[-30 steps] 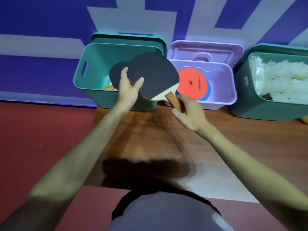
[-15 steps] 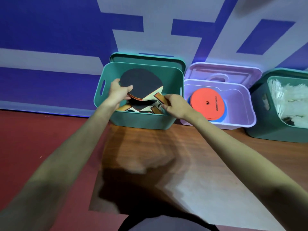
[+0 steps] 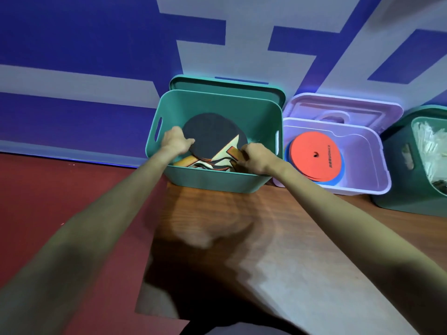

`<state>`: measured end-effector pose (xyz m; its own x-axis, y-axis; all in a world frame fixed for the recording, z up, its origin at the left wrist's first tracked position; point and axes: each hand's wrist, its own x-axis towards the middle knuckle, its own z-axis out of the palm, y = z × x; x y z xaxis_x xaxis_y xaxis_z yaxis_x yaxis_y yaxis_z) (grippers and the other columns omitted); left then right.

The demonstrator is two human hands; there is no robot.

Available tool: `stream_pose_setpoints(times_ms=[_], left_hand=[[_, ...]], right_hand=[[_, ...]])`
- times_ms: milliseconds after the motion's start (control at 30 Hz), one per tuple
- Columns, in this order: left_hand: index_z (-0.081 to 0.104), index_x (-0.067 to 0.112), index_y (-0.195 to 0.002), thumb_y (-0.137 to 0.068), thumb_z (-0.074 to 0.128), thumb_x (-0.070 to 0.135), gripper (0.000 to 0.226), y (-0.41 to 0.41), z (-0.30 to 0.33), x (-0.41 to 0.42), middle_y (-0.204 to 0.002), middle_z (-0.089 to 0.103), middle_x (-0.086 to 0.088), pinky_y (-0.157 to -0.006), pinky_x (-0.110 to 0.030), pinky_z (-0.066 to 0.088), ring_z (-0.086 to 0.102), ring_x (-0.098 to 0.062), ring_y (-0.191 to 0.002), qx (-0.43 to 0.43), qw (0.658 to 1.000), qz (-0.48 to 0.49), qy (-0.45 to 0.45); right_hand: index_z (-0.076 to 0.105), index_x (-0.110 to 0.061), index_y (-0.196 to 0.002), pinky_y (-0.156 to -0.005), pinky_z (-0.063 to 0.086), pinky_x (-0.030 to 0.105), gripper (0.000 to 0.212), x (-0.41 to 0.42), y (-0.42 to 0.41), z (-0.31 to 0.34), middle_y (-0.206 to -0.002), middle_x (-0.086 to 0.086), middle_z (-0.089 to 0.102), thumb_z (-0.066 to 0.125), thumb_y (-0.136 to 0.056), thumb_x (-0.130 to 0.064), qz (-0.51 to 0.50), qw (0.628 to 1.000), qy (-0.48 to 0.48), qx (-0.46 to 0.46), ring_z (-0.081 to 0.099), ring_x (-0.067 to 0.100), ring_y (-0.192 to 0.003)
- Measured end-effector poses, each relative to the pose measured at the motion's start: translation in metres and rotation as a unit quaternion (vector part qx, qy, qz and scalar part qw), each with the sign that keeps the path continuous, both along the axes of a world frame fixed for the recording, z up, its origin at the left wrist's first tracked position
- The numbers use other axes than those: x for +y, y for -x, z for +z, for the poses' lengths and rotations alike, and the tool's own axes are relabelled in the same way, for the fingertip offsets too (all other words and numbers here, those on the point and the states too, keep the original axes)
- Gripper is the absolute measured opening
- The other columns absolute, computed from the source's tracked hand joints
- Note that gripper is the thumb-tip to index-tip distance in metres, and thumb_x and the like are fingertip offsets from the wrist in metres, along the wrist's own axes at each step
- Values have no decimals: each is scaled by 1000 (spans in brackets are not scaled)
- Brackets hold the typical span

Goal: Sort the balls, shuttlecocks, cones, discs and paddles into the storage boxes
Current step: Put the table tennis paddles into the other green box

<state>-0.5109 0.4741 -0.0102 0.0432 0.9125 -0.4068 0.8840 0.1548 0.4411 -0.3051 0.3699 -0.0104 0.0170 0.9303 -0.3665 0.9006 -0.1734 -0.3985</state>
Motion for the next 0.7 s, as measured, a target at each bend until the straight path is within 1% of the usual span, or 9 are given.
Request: stream_pose_setpoints(times_ms=[67, 133, 167, 233, 300, 367, 467, 567, 700], left_hand=[[53, 2, -123, -89, 64, 26, 43, -2, 7, 5, -124, 56, -22, -89, -42, 45, 53, -40, -115, 47, 997, -32, -46], [48, 3, -127, -89, 62, 22, 45, -5, 17, 14, -128, 50, -23, -94, -44, 43, 51, -41, -117, 49, 992, -51, -101], [47, 3, -129, -90, 60, 21, 45, -6, 22, 21, -130, 48, -23, -95, -45, 42, 50, -41, -117, 38, 988, -63, -137], [44, 4, -133, -92, 58, 19, 46, -9, 35, 35, -131, 46, -22, -96, -45, 41, 49, -39, -117, 12, 970, -99, -222], [42, 4, -136, -93, 56, 16, 47, -13, 47, 49, -131, 46, -22, -97, -45, 40, 46, -38, -120, -5, 946, -139, -292], [42, 3, -136, -94, 55, 15, 45, -18, 53, 63, -132, 48, -20, -100, -45, 40, 45, -37, -121, 4, 928, -175, -329], [48, 6, -131, -95, 55, 18, 39, -27, 54, 79, -126, 55, -17, -96, -48, 42, 49, -36, -115, 38, 911, -209, -354], [55, 6, -121, -94, 57, 20, 30, -33, 48, 89, -117, 61, -15, -96, -45, 39, 53, -35, -108, 60, 906, -208, -364], [59, 4, -116, -93, 60, 20, 28, -36, 41, 94, -112, 59, -16, -95, -44, 36, 50, -35, -106, 89, 900, -213, -370]], right_hand=[[58, -1, -74, -63, 44, 37, 44, 7, -3, 5, -76, 16, 63, 51, -93, -41, 3, 1000, -8, -6, 53, 33, -70], [65, -1, -89, -74, 52, 41, 27, 19, -11, 13, -90, 18, 67, 53, -88, -25, 12, 999, -33, -26, 61, 36, -86], [65, -2, -96, -80, 52, 42, 24, 26, -16, 19, -98, 19, 66, 53, -86, -20, 8, 998, -55, -38, 61, 36, -94], [60, -2, -114, -90, 48, 41, 30, 43, -27, 32, -112, 21, 60, 53, -87, -15, -5, 992, -108, -65, 56, 37, -105], [53, -2, -121, -91, 45, 41, 34, 61, -39, 45, -116, 21, 57, 52, -89, -13, -25, 982, -167, -86, 54, 37, -108], [50, -2, -123, -85, 46, 43, 34, 75, -48, 55, -116, 19, 57, 51, -91, -14, -42, 972, -204, -106, 54, 37, -106], [50, -3, -121, -79, 46, 43, 32, 93, -59, 65, -117, 19, 57, 50, -93, -17, -52, 966, -197, -157, 55, 39, -106], [54, 0, -110, -72, 45, 41, 25, 102, -64, 67, -111, 20, 59, 51, -91, -15, -38, 961, -184, -203, 56, 39, -100], [51, 1, -106, -65, 36, 38, 19, 107, -65, 62, -105, 21, 62, 51, -90, -11, -24, 957, -176, -228, 58, 40, -96]])
